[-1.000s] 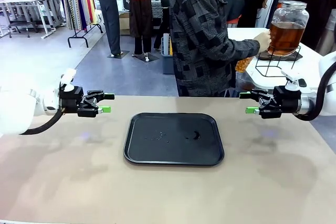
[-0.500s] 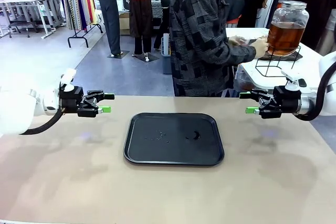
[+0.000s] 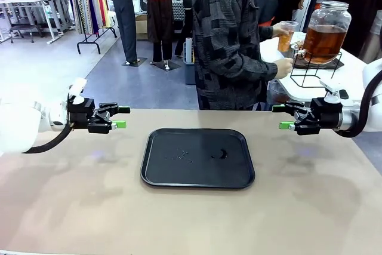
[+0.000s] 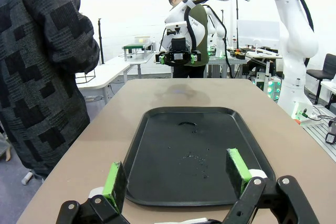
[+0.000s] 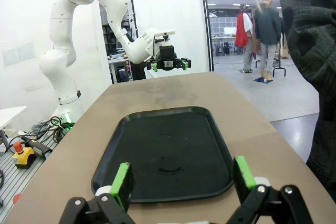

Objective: Pour the drink into the iced cup.
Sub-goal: Open the gripper to release the iced cup you were holding.

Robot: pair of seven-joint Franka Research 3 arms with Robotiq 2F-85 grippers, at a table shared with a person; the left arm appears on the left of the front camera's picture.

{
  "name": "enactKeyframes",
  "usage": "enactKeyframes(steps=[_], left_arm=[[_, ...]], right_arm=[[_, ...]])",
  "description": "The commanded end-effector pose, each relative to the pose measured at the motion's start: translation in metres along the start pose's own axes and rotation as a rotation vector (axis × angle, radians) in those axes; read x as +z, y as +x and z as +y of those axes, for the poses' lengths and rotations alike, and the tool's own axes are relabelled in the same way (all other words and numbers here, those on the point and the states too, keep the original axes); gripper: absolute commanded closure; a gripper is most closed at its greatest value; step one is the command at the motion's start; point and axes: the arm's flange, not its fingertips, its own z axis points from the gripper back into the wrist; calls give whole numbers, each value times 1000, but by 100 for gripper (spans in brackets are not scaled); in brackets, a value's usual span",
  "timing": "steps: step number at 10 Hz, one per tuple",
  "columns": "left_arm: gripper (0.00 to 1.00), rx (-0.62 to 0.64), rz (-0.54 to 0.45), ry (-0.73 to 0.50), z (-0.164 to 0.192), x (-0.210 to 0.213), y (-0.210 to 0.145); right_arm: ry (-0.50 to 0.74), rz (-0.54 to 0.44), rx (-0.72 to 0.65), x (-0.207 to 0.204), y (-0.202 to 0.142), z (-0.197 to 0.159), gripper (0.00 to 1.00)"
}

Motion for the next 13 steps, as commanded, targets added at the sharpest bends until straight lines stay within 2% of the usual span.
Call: enactKeyframes(steps=[1,13], left_arm=[[0,-2,0,0,-1,-1,2],[0,-2,0,0,-1,-1,2]], right_arm=[[5,-2,2,-1,3,0,0],[5,-2,2,-1,3,0,0]])
